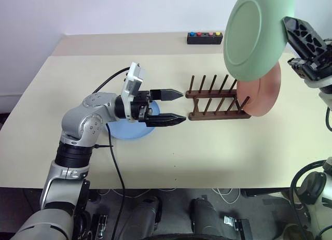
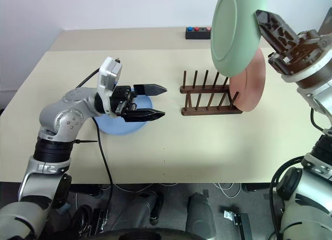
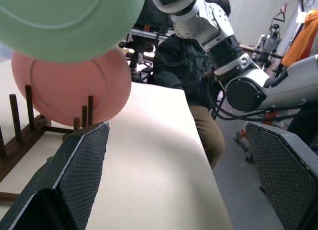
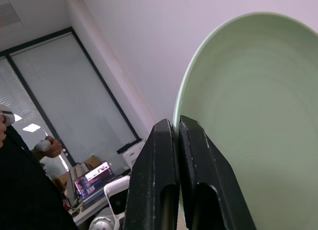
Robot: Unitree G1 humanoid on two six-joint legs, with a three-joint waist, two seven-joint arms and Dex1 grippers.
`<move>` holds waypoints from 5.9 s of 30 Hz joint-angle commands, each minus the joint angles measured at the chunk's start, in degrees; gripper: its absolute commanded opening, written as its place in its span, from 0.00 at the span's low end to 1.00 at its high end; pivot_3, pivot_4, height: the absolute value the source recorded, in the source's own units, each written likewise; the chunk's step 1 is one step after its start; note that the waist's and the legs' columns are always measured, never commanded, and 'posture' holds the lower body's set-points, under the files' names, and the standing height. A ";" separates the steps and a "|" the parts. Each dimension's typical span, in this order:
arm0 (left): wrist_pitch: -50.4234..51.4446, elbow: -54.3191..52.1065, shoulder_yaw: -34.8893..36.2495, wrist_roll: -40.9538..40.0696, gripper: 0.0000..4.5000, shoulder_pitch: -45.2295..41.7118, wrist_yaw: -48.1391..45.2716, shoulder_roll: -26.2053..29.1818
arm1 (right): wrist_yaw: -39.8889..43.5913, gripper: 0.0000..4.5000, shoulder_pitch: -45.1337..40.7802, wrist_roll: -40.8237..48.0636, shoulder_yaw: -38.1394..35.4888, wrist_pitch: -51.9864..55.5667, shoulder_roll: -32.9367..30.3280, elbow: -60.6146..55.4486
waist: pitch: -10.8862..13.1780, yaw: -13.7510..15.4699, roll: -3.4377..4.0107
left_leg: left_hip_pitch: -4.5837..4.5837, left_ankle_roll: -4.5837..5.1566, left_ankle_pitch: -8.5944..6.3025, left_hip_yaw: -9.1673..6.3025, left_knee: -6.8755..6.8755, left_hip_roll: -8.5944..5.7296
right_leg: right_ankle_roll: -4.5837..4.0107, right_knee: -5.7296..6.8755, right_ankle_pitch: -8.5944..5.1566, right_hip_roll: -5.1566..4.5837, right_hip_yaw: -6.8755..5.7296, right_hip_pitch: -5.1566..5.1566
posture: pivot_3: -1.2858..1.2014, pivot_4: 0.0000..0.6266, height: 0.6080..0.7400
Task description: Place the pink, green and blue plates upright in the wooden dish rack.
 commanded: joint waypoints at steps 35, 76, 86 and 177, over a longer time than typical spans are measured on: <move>1.21 -2.89 1.08 -2.18 1.00 -0.42 0.55 1.33 | 6.56 0.02 6.04 -10.53 2.53 -5.23 2.89 0.89 | 0.01 0.04 -0.01 | 0.00 0.00 0.00 0.00 0.00 0.00 | 0.00 0.00 0.00 0.00 0.00 0.00 | 0.52 0.24 1.00; 1.87 -3.89 1.50 -2.49 1.00 0.12 1.07 1.61 | 15.15 0.33 10.42 -23.69 7.12 -7.83 4.55 0.45 | 0.01 0.01 0.00 | 0.00 0.00 0.00 0.00 0.00 0.00 | 0.00 0.01 0.00 0.02 0.00 0.00 | 0.52 0.24 1.00; 1.62 -3.29 1.30 -2.23 1.00 -0.29 0.97 1.33 | 15.63 0.99 9.76 -27.58 7.15 -11.31 3.68 -0.61 | 0.01 0.04 0.00 | 0.00 -0.01 0.00 0.00 0.00 0.00 | 0.00 0.00 0.00 0.02 0.00 0.00 | 0.52 0.24 1.00; 0.08 -0.22 0.34 -0.72 1.00 -2.57 -1.32 1.41 | 25.53 0.99 25.67 -26.88 3.23 -31.16 0.98 -20.90 | 0.02 0.12 -0.02 | 0.01 -0.01 0.00 -0.03 -0.01 0.00 | 0.00 -0.01 -0.01 0.01 0.00 0.01 | 0.52 0.24 1.00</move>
